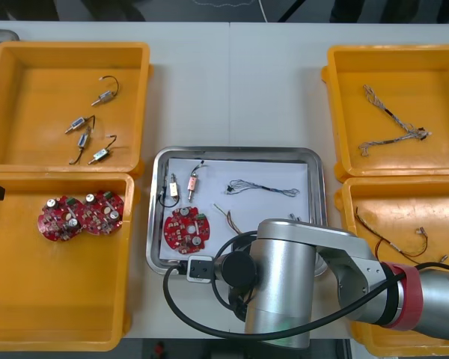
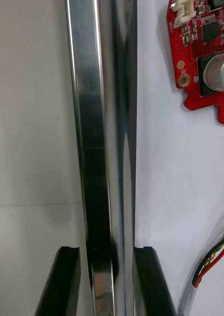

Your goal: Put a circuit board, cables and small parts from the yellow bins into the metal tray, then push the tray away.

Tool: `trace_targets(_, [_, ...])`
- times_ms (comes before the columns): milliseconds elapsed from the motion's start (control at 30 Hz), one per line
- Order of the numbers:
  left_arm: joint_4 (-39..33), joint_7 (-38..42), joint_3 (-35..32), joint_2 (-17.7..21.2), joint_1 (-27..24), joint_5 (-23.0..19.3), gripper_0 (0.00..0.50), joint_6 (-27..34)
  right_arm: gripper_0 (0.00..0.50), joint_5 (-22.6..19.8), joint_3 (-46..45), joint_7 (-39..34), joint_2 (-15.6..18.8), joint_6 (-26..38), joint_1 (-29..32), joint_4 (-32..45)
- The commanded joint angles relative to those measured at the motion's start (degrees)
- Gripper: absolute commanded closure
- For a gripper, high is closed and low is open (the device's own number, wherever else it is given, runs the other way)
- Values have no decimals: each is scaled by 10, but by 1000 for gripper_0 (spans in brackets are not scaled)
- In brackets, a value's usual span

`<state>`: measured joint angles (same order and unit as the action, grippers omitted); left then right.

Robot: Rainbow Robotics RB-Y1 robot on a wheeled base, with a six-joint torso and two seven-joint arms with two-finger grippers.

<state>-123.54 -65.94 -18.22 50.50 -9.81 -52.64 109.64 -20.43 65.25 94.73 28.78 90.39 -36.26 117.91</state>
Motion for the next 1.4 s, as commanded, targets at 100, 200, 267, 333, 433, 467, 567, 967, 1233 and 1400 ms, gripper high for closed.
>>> trace_targets(100, [-15,-68,-16,26,9,3,0,4,500,6,12,-11,-7,-4,-15,6])
trace_targets(200, [-15,-68,-16,26,9,3,0,4,500,6,12,-13,-7,-5,-19,6])
trace_targets(267, [-15,-68,-16,26,9,3,0,4,500,11,12,-13,-7,-9,-23,6])
trace_targets(333, [-15,-68,-16,26,9,3,0,4,500,10,12,-12,-4,-17,-27,6])
trace_targets(433, [-15,-68,-16,26,9,3,0,4,500,10,12,-9,0,-23,-34,6])
trace_targets(467, [-15,-68,-16,26,9,3,0,4,500,10,12,-7,0,-25,-38,6])
trace_targets(567, [-15,-68,-16,26,9,3,0,4,500,8,17,-4,3,-26,-51,6])
trace_targets(967, [-15,-68,-16,26,9,3,0,4,500,6,28,10,24,-26,-116,0])
trace_targets(1233, [-15,-68,-16,26,9,3,0,4,500,6,19,11,24,-26,-157,-30])
trace_targets(1400, [-15,-68,-16,26,9,3,0,4,500,6,10,12,21,-29,-178,-44])
